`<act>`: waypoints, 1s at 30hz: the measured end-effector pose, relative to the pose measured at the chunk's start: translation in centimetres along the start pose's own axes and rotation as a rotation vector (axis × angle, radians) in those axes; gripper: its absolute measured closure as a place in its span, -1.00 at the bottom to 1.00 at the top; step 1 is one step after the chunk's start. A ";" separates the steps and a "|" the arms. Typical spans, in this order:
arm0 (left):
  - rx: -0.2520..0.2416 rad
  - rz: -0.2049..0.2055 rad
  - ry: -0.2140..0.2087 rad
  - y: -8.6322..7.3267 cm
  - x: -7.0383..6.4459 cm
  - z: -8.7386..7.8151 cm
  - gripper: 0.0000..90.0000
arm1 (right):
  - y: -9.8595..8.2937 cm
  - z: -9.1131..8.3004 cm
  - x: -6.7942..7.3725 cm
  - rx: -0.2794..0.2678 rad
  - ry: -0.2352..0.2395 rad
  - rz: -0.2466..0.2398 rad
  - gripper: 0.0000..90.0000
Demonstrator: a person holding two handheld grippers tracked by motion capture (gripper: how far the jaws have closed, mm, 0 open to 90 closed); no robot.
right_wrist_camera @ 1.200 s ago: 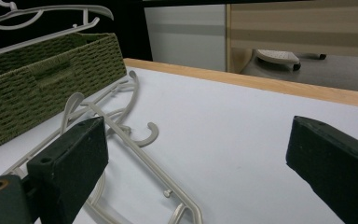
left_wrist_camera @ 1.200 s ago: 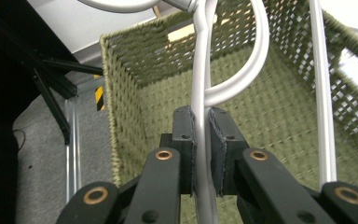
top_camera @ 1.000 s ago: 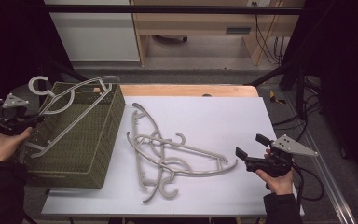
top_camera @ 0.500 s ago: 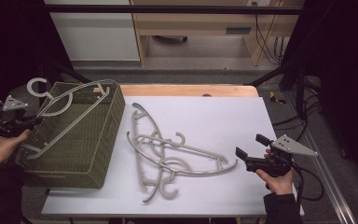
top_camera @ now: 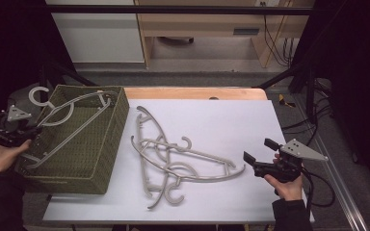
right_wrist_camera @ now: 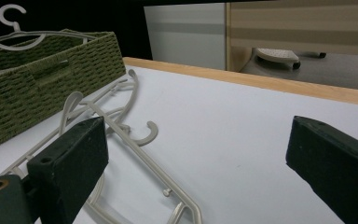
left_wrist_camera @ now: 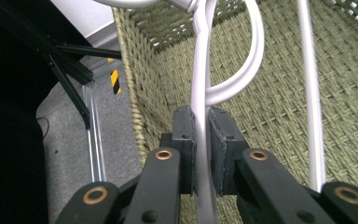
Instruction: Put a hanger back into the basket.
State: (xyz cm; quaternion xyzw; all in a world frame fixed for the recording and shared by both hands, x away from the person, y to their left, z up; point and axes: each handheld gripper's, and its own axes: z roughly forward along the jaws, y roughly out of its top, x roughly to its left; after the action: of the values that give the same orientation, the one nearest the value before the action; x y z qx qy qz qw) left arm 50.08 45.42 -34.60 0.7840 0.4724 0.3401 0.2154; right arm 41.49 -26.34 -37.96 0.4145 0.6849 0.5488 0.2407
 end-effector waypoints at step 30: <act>-0.161 -0.172 -0.175 0.5 -4.0 -1.5 0.16 | 0.0 0.3 0.4 0.012 0.009 -0.011 -0.85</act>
State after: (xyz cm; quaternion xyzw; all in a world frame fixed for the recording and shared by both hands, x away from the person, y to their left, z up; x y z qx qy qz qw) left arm 47.92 41.64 -34.58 0.7473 0.4885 0.2878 0.3464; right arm 41.51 -25.79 -37.97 0.4096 0.6914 0.5453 0.2384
